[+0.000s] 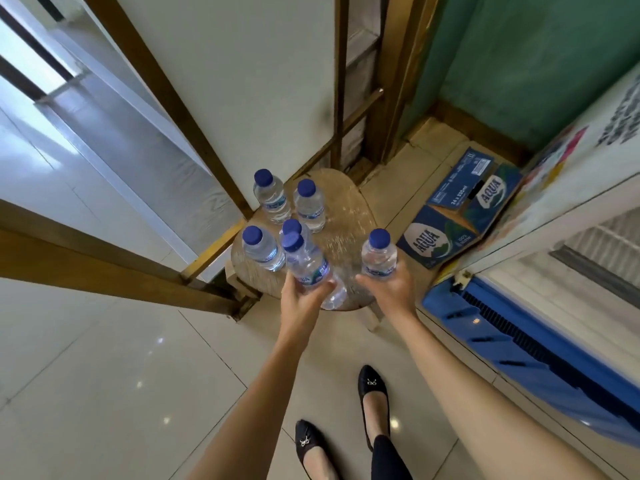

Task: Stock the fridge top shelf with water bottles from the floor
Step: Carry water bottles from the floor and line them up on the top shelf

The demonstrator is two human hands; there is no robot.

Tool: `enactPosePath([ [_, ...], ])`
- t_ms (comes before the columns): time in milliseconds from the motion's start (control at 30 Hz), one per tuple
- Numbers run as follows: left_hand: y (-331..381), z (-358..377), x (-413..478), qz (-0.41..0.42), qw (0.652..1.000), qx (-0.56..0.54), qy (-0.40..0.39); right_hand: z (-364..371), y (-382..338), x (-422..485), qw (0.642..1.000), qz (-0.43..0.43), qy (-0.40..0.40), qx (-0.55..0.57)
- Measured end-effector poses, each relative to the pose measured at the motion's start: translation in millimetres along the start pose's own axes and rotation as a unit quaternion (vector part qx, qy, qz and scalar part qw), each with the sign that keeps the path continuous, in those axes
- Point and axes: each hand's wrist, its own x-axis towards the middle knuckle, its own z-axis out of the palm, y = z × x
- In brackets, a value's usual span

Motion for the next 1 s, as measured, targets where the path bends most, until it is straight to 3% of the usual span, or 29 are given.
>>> enactPosePath([
  [233, 134, 33, -32, 0.067, 0.995, -0.003, -0.069, -60, -100, -42, 0.99, -0.074, 0.079, 0.094],
  [367, 230, 66, -62, 0.165, 0.982, 0.018, -0.093, -117, -191, -61, 0.973, -0.16, 0.128, 0.106],
  [633, 402, 150, -164, 0.377, 0.906, 0.026, -0.191, -271, -348, -136, 0.923, -0.277, 0.255, 0.075],
  [1000, 527, 296, -299, 0.464, 0.83, -0.025, -0.309, -474, -443, -237, 0.848, -0.326, 0.412, 0.074],
])
